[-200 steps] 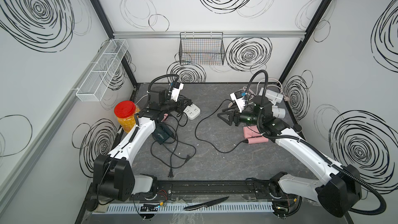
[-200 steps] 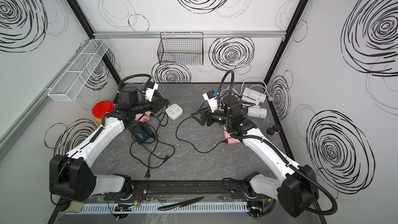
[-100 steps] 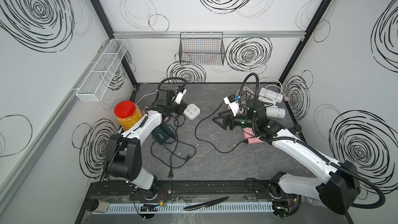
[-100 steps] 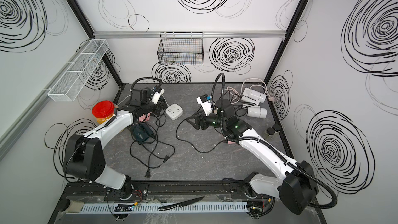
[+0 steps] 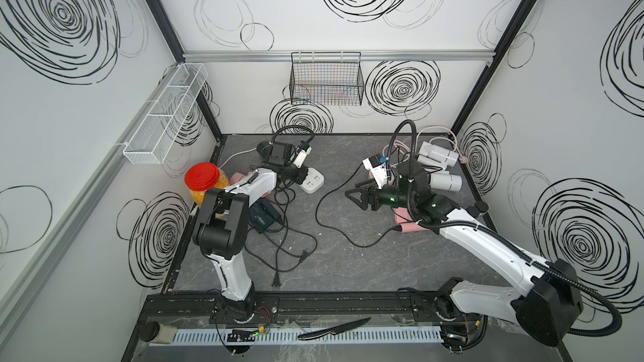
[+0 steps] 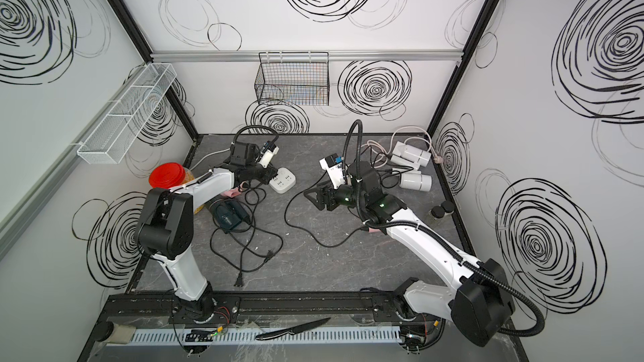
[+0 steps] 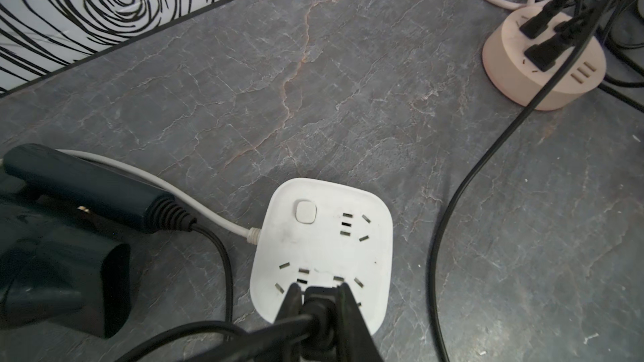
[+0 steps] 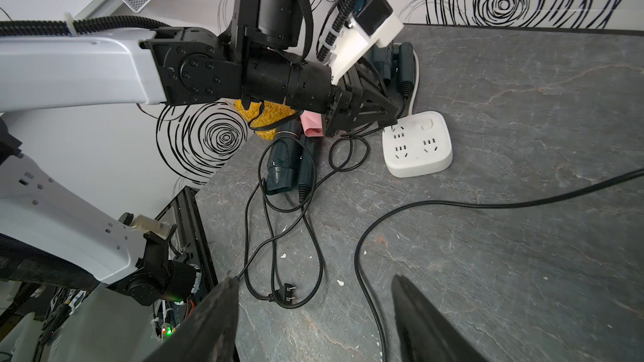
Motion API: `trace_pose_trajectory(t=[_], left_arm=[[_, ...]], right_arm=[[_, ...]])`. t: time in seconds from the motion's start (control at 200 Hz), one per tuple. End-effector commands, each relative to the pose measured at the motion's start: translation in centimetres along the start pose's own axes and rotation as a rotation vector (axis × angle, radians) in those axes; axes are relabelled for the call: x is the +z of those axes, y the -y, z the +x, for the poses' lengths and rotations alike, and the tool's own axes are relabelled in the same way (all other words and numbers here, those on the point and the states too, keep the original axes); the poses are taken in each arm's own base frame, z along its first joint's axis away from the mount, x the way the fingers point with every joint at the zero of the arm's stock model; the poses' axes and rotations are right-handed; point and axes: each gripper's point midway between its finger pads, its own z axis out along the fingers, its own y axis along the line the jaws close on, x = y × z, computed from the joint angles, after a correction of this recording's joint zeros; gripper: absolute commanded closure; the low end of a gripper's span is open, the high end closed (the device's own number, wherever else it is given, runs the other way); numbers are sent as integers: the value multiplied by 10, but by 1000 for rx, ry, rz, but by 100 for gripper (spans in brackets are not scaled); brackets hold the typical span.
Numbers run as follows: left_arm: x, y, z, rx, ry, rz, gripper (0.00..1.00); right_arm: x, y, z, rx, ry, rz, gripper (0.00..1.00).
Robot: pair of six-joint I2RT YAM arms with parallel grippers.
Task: Charge the blow dryers
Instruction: Insert the plug into the socket.
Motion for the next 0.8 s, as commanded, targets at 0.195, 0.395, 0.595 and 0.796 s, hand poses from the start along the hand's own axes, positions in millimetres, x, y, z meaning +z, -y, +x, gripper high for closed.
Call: trace_pose_trajectory(t=[0.195,0.395,0.595,0.796], left_arm=[[13,-2,-11,17,42,13,81],[20,-10,-9,-4,13,-8,81],[26,-15,-7,-8,-16,-22,80],[27,-16,-1,-10,-46,-26,81]], right_arm=[[3,4,5,-11,-14,16,28],[4,4,5,-8,-19,13,28],[2,4,6,-10,-19,17,28],[2,5,6,-10,-18,22,28]])
